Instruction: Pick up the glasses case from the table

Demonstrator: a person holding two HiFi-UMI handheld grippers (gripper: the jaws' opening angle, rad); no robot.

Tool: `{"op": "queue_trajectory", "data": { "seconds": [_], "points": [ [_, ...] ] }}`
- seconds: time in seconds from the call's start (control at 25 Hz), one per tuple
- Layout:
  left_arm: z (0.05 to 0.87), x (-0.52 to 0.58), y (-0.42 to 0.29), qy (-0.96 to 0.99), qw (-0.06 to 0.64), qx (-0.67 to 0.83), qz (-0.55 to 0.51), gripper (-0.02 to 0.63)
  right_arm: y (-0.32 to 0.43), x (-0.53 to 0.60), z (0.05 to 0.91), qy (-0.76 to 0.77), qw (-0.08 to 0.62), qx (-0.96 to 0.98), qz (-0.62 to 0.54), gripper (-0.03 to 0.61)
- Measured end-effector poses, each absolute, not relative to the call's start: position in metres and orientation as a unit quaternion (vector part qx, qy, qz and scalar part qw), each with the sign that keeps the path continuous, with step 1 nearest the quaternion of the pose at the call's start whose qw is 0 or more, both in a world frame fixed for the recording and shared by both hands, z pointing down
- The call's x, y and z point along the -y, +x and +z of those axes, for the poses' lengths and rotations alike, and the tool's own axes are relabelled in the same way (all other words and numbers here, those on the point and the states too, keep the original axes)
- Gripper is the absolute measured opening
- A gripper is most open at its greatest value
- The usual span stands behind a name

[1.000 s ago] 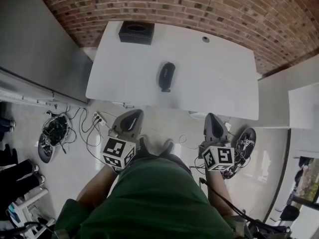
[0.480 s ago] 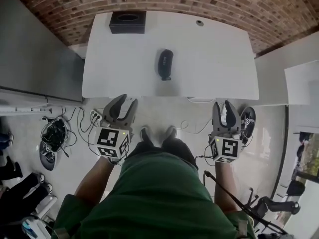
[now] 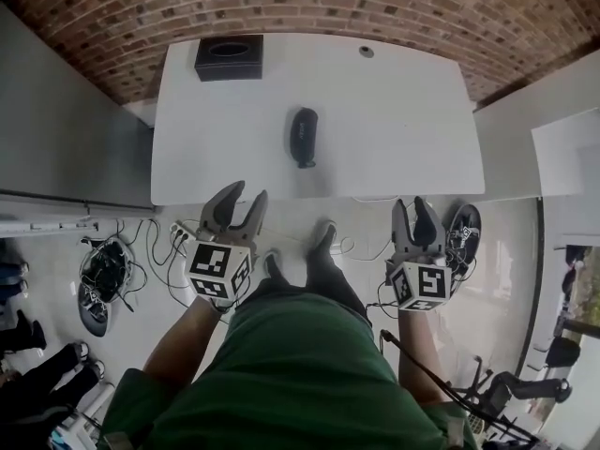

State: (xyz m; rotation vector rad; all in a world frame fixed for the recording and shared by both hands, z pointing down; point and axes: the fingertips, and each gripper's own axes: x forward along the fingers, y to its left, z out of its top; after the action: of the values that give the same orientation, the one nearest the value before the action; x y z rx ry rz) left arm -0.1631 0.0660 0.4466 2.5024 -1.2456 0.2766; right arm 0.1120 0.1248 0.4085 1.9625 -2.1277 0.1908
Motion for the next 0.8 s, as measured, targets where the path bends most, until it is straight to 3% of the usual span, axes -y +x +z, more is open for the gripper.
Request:
{"op": "queue_trajectory", "data": {
  "seconds": [0.24,0.8],
  "points": [
    [0.455,-0.036,-0.138,0.867,0.210,0.443,0.093,0.228,0.125,-0.085,0.415,0.648,0.101,0.751,0.083,0.152],
    [0.521,0.046,-0.063,0.808,0.240,0.505,0.186,0.236,0.181,0.003,0.450,0.561,0.079,0.812,0.142,0.115]
  ]
}}
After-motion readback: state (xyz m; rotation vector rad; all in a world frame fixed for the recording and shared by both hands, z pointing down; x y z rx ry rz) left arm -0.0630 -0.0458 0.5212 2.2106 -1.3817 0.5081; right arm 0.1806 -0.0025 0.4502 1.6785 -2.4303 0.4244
